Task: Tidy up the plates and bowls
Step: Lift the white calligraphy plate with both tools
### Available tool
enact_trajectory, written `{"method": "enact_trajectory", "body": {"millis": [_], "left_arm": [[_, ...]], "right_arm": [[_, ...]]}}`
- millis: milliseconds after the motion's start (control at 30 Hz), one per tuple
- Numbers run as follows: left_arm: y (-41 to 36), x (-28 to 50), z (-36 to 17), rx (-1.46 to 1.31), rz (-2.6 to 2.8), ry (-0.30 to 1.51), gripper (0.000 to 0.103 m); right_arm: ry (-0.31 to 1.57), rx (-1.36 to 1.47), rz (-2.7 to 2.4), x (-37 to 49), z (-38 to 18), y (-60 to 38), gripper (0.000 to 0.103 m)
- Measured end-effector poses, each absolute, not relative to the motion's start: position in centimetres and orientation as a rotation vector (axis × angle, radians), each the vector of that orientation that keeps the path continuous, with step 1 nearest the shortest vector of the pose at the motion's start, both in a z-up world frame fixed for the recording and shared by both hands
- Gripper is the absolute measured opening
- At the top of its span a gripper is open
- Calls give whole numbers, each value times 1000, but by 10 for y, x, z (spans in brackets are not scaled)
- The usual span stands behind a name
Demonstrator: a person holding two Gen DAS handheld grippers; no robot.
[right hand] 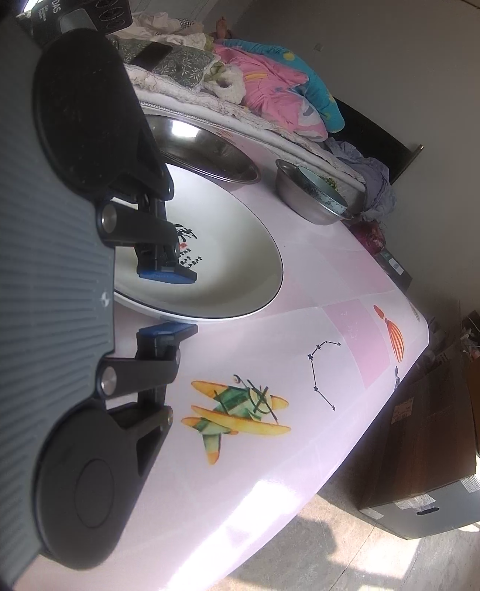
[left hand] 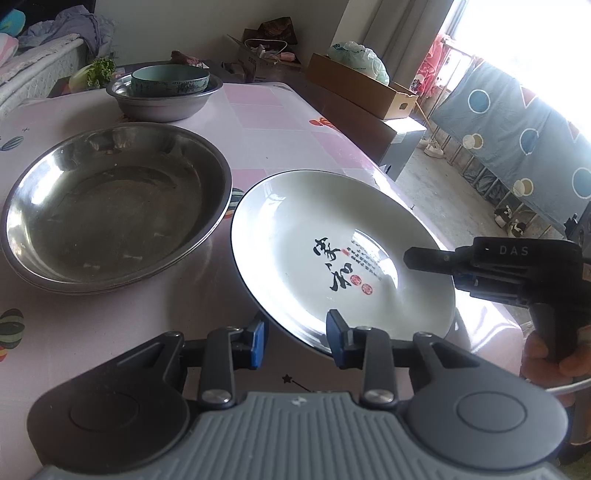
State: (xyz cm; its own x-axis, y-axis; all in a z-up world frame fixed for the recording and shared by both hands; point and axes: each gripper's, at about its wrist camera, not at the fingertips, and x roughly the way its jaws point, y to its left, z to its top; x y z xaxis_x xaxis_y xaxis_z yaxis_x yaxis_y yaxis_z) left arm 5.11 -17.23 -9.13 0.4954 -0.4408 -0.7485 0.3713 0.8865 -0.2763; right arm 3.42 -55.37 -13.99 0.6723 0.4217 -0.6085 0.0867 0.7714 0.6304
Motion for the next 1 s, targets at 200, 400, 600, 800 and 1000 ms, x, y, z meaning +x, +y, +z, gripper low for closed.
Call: {"method": "enact_trajectory", "body": {"millis": [200,400,600,800,1000], "left_arm": [[-149,29,-90,-88,-538,958,34],[-135,31,-91,-128,-566,963,31],[-135,40,-92,-109,-557,959,31],[-137,47,-92,-96,-554,948,32],[-136,50,-93,-103,-555,949,32]], "right_arm": [[834,692,198,-5,-138,-535,23],[816,666,172,-21,-135,-523,22],[809,676,154,-19,-135,-526,22],[811,673,158,-18,-136,-526,21],[811,657,159,-17,-135,-523,22]]}}
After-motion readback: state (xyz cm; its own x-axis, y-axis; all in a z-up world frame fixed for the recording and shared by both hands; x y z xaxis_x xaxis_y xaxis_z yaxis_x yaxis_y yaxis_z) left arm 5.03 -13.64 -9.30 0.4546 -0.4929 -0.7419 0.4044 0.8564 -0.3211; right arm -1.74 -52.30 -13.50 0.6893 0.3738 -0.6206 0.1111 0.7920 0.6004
